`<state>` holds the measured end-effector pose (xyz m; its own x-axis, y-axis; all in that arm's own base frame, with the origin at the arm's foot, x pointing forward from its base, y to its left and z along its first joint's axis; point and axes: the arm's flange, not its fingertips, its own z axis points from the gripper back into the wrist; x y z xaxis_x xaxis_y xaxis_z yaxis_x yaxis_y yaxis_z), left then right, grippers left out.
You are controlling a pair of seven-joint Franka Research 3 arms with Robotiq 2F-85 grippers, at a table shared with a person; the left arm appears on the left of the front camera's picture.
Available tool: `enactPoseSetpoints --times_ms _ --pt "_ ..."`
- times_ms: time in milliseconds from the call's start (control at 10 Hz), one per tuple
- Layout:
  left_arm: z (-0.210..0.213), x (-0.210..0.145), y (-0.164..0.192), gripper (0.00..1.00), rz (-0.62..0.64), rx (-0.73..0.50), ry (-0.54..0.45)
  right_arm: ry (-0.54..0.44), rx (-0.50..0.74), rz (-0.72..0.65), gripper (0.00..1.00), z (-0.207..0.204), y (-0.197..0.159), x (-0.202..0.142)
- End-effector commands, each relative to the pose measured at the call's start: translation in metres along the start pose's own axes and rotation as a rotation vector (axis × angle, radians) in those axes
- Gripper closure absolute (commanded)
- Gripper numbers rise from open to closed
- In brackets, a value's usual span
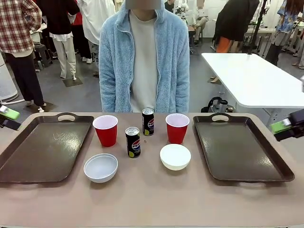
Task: Prepare tableware on both trays.
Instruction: Pick up a Picnic Bowl from the table and place it on a Handle tray.
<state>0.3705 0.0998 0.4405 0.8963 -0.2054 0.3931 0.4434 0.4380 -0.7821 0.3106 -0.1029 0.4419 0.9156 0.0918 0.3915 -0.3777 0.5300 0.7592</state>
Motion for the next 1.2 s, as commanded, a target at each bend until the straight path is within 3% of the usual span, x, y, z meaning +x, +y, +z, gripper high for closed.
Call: enactPoseSetpoints --times_ms 0,400,1100 --pt "0.022 0.011 0.038 0.0 0.084 -0.054 -0.06 -0.043 0.083 -0.105 0.0 0.009 -0.02 0.008" --pt "0.067 -0.024 0.053 0.0 0.163 -0.054 -0.121 -0.074 0.053 -0.167 0.0 0.034 -0.021 -0.016" --pt "0.072 -0.028 0.058 0.0 0.193 -0.037 -0.121 -0.07 0.03 -0.192 0.0 0.04 -0.024 -0.016"
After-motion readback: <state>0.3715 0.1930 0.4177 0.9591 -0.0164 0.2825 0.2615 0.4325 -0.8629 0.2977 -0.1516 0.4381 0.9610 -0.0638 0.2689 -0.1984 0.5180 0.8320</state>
